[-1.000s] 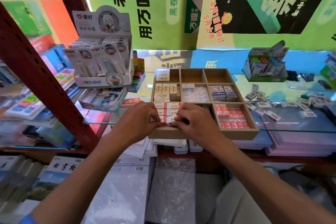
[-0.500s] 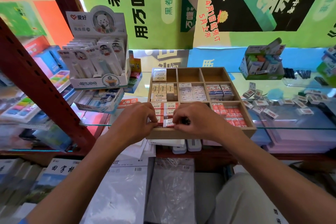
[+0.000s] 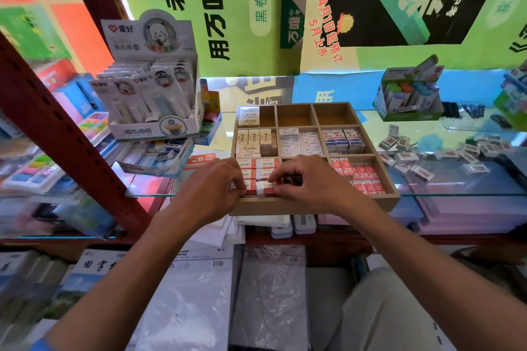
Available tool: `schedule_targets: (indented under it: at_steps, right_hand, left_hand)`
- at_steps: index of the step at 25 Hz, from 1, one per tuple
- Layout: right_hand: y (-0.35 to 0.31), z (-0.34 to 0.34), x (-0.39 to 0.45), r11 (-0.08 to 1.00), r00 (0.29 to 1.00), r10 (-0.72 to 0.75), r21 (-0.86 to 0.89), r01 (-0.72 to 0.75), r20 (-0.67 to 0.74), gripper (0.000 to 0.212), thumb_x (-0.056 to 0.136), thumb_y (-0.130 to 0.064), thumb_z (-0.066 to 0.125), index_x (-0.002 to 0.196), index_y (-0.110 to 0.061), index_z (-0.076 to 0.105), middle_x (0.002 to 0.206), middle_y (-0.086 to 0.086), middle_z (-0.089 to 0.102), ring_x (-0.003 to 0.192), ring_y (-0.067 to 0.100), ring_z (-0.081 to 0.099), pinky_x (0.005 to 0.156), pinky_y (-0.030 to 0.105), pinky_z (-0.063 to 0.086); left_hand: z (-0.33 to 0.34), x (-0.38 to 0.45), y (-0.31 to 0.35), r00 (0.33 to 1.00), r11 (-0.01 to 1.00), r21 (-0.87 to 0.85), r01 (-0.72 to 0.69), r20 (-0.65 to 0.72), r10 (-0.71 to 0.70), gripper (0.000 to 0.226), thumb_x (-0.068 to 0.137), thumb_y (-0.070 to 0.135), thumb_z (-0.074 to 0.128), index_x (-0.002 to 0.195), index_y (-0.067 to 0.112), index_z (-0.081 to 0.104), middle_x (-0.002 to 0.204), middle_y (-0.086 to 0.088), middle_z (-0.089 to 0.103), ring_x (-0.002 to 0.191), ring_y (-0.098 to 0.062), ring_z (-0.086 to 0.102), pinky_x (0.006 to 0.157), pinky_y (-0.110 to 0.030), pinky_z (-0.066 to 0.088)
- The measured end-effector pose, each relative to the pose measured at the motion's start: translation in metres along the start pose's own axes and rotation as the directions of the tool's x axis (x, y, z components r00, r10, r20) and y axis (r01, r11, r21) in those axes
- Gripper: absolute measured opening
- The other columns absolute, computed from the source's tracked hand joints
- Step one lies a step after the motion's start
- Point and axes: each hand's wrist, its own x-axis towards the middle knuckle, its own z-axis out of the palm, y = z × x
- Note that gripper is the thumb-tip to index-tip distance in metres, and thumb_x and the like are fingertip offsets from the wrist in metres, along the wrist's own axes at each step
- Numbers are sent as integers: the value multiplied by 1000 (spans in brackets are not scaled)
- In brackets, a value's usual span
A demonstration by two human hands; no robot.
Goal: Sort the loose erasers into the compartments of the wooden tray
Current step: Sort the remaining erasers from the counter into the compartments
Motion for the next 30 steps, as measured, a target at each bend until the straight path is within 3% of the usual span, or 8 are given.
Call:
schedule_targets:
  at_steps: [3,8,13,18,22,25,28,30]
  right_hand:
    - [0,4,-1,1000,1000,-16,8,16,-17,16,87,-26,73,103,-24,75,91,-22,62,87,-7,56,71,7,40]
    - [-11,8,5,978,998,-42,-202,50,44,18,89,-27,68,105,-26,76,105,-7,64,96,10,56,82,34,52]
    - [-19,7,14,960,999,29,-278,-18,35,15,87,-23,73,101,-26,77,109,-16,45,96,9,50,76,26,45]
    - [-17,13,10,953,1000,20,-302,-23,-16,18,91,-28,68,108,-29,75,116,-8,59,105,13,54,82,29,45]
    - [-1,26,-17,961,990,-76,-272,41,-118,40,94,-40,60,130,-23,62,134,-4,56,125,16,46,107,34,38]
    - [8,42,-32,896,983,-143,-437,78,-117,46,91,-44,54,133,-24,58,139,-2,54,132,21,41,110,44,39]
    - [17,44,-40,898,965,-148,-439,39,-218,45,91,-44,50,131,-26,58,147,0,46,138,24,34,112,42,30]
    - [26,35,-48,926,934,-111,-376,-27,-341,45,92,-44,49,132,-24,56,147,-1,44,138,21,34,113,38,28]
  left_hand:
    - [0,-1,0,1000,1000,3,0,-6,0,9,85,15,74,93,16,78,106,4,67,98,-15,58,85,-35,53]
    - [0,0,0,1000,1000,7,3,-8,-3,9,85,15,74,93,16,78,107,3,68,99,-15,58,86,-37,53]
    - [2,-1,-2,1000,1000,-2,-6,-28,6,12,86,17,74,98,17,78,107,5,67,96,-8,53,81,-24,45]
    - [9,-1,-9,996,997,-62,43,-73,-47,11,88,24,72,98,20,74,100,6,65,95,-11,58,83,-29,51]
    - [27,-18,-6,980,997,-69,20,-194,-33,38,95,34,61,128,15,63,134,0,57,123,-18,51,95,-30,43]
    - [43,-30,-5,988,993,115,-13,-150,30,50,91,39,66,134,15,59,139,-5,57,128,-25,53,103,-45,44]
    - [44,-26,-1,983,981,193,-3,-179,38,54,90,44,64,135,15,59,141,-7,56,132,-25,51,107,-41,36]
    - [44,-20,10,976,978,205,-40,-201,82,64,93,54,49,145,16,46,155,-5,38,143,-22,34,112,-39,24]
